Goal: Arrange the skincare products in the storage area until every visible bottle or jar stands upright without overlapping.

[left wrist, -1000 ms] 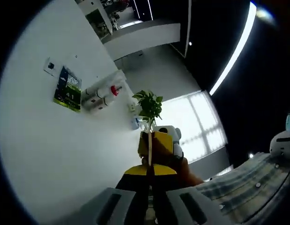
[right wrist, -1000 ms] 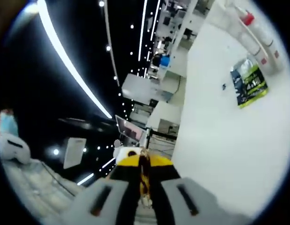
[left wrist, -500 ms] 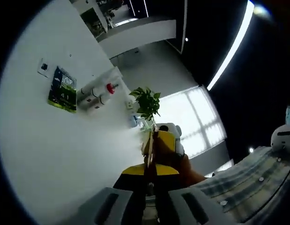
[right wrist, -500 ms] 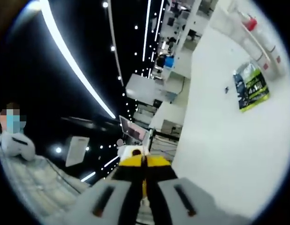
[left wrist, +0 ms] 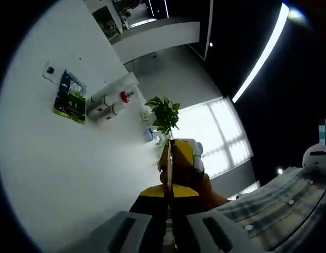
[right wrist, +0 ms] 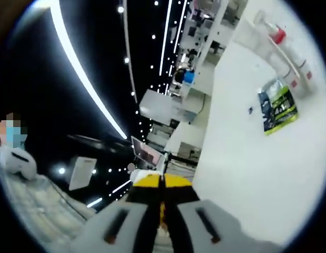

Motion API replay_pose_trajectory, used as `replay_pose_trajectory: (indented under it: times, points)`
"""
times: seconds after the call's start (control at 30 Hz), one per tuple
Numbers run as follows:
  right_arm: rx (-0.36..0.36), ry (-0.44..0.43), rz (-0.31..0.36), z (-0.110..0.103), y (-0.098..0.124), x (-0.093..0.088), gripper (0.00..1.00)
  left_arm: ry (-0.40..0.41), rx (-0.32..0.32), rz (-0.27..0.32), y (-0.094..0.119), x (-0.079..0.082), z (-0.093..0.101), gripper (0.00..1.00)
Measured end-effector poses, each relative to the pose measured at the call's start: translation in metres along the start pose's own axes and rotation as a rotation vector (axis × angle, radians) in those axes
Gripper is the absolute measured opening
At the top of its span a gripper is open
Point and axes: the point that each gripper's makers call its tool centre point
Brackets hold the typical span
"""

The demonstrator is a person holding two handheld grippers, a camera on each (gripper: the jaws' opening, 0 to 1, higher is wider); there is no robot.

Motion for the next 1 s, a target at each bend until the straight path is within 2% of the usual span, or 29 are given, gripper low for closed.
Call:
replay_pose_trajectory:
  times: [0.07,0.13,0.17,0.2,0.23,0.27,0.3,0.37,0.43,0.5,0.57,0.63,0.67,0.73,0.83,0.87,0.9,0.93,0.97,1.0]
  points:
    - [0.005,-0.008,-0.006,-0.001,0.000,-0.001,0.00,0.005,0.006,0.003,0.000,0.000,-0.001,0.03]
    - [0.002,-0.005,-0.038,0.000,-0.001,-0.008,0.00,0.024,0.017,0.034,0.001,0.004,-0.003,0.09]
    - [-0.002,0.005,-0.054,0.000,-0.003,-0.012,0.00,0.060,-0.010,0.051,0.002,0.007,0.001,0.08]
    - [-0.008,0.018,-0.064,0.000,-0.004,-0.016,0.00,0.048,-0.045,0.040,0.003,0.006,0.006,0.01]
    - [-0.017,0.025,-0.061,0.001,-0.005,-0.017,0.01,-0.009,-0.059,0.038,0.004,0.006,0.011,0.01]
    - [-0.006,0.024,-0.032,-0.001,-0.005,-0.013,0.02,0.002,-0.006,0.043,0.005,0.007,0.004,0.01]
    - [-0.011,0.023,-0.040,-0.001,-0.005,-0.014,0.04,0.015,-0.015,0.044,0.005,0.007,0.005,0.01]
    - [-0.044,0.074,-0.042,0.005,-0.006,-0.016,0.06,0.034,-0.020,0.072,0.007,0.011,0.003,0.00]
    - [-0.013,0.043,-0.081,0.001,-0.006,-0.024,0.03,0.035,-0.015,0.074,0.007,0.010,0.003,0.00]
    - [-0.006,0.105,-0.077,-0.001,-0.005,-0.024,0.00,0.045,-0.027,0.068,0.008,0.009,0.004,0.01]
    - [-0.006,0.093,-0.085,-0.003,-0.004,-0.025,0.00,0.068,-0.034,0.065,0.008,0.008,0.007,0.01]
    - [-0.009,0.093,-0.085,-0.001,-0.003,-0.026,0.00,0.062,-0.013,0.065,0.009,0.007,0.004,0.04]
    - [-0.014,0.094,-0.085,0.000,-0.003,-0.026,0.00,0.069,0.015,0.087,0.012,0.009,-0.002,0.05]
    - [-0.027,0.089,-0.079,0.003,-0.001,-0.025,0.00,0.082,-0.030,0.113,0.017,0.013,0.002,0.02]
    - [-0.017,0.059,-0.065,0.002,-0.001,-0.025,0.05,0.048,-0.005,0.123,0.019,0.013,0.000,0.00]
    - [-0.030,0.060,-0.063,0.003,-0.001,-0.026,0.07,0.057,0.006,0.145,0.021,0.016,-0.003,0.00]
    - [-0.032,0.070,-0.066,0.003,0.001,-0.028,0.09,0.069,0.006,0.191,0.023,0.024,-0.005,0.00]
    - [-0.029,0.076,-0.063,0.002,0.001,-0.028,0.09,0.079,0.002,0.207,0.024,0.027,-0.005,0.00]
    - [-0.029,0.075,-0.060,0.003,0.004,-0.029,0.09,0.108,-0.023,0.254,0.028,0.034,-0.004,0.00]
    - [-0.031,0.071,-0.060,0.004,0.005,-0.030,0.08,0.113,-0.025,0.272,0.030,0.037,-0.004,0.00]
Point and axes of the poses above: the point that each gripper's makers call its tool centre point, and the gripper's own axes: y roughly backward along the fingers, z roughly to its right, x roughly out of its top, and after that the axes turned 5 degrees about -y, right-handed
